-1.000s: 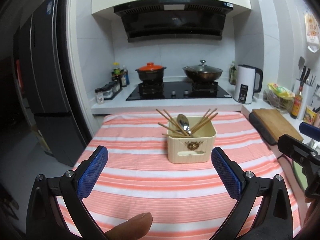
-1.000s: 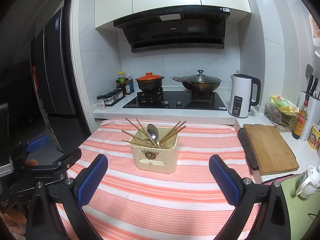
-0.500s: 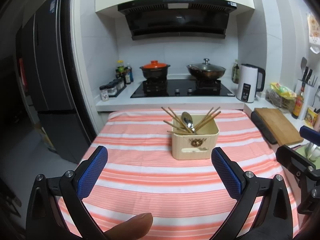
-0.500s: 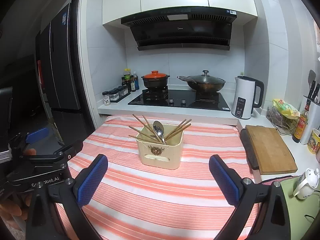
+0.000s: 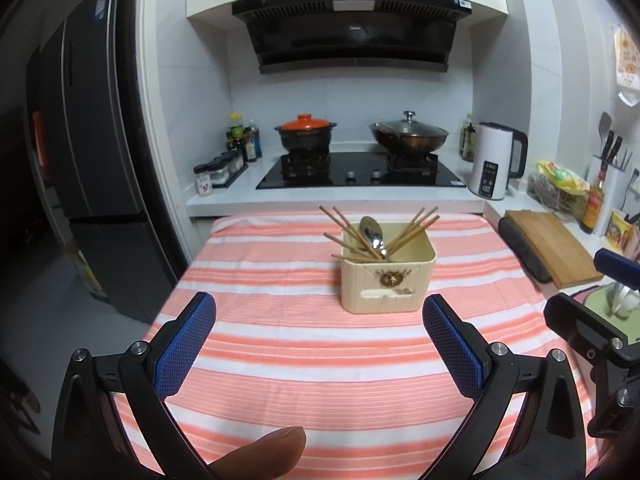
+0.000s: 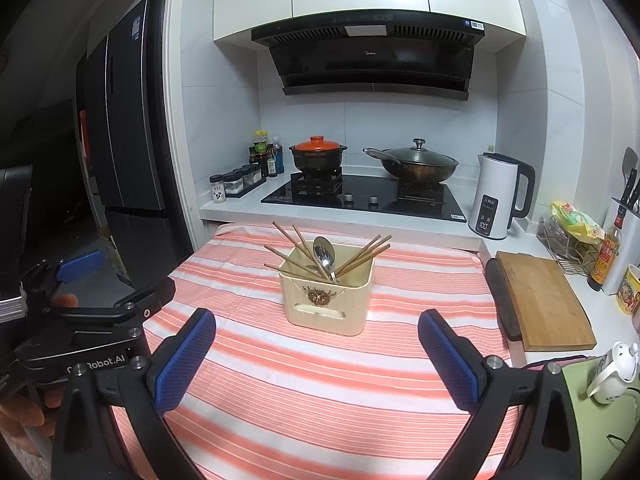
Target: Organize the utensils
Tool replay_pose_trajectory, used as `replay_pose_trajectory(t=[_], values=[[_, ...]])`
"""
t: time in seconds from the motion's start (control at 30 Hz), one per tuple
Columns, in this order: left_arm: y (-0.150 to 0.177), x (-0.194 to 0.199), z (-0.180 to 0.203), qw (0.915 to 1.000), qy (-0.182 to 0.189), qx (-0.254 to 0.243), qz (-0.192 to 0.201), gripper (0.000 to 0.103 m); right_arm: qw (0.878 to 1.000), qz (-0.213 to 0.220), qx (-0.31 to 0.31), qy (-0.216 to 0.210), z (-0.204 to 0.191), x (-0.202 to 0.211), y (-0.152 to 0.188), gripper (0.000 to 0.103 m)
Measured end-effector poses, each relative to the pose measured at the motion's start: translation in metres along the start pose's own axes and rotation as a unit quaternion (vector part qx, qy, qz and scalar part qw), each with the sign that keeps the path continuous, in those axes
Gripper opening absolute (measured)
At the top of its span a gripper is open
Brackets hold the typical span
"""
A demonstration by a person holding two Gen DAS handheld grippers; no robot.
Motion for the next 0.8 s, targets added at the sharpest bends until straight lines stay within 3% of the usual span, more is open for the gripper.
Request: replay_pose_trajectory(t=[0.8], values=[[-0.001, 0.0002, 0.0034, 1.0, 0.007, -0.002, -0.002, 0.103, 1.0, -0.005, 0.005, 0.003, 0.0012, 0.0004, -0.0006, 0.103]])
Point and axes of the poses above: each gripper's, at about its wrist camera, not at the fingertips, and x roughly against the way its jaws point, z to its right, y to its underside, the point moved 2 cm from there along -x, roughly the way its jaws point, and after that the axes turned 10 degrees about x, right-handed, at the moved point
